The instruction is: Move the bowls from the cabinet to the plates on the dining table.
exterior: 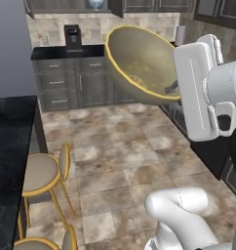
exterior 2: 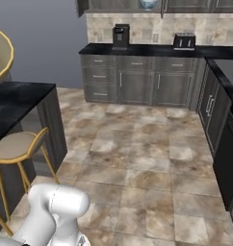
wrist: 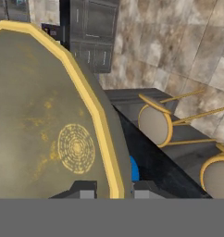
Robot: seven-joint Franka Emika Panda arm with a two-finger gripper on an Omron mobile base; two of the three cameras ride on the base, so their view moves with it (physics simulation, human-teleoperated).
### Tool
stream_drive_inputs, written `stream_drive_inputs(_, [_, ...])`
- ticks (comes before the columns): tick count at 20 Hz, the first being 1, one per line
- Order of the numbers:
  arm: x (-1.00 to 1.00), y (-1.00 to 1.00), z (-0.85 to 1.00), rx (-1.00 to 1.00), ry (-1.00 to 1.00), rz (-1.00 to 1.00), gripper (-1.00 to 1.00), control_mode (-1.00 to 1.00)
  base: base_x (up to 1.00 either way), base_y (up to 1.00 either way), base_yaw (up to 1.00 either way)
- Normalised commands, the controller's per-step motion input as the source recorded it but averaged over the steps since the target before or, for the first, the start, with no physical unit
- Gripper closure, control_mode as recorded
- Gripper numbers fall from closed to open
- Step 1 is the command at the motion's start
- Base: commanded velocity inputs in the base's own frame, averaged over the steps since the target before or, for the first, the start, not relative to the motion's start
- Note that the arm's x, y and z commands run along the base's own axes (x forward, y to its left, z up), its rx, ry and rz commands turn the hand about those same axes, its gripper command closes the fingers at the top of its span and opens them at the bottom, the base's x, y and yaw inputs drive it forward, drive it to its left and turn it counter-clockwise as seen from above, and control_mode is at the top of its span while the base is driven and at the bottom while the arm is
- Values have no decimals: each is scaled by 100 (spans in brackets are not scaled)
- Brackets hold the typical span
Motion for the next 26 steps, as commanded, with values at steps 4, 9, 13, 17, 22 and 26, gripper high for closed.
stream_drive_inputs(4, [0,0,0,0,0,0,100,100,-3,0,25])
stream_drive_inputs(9, [0,0,0,0,0,0,100,100,-2,0,25])
stream_drive_inputs(13, [0,0,0,0,0,0,100,100,-1,0,25])
stream_drive_inputs(17, [0,0,0,0,0,0,100,100,0,0,25])
stream_drive_inputs(22, [0,0,0,0,0,0,100,100,0,0,25])
stream_drive_inputs(26, [0,0,0,0,0,0,100,100,0,0,25])
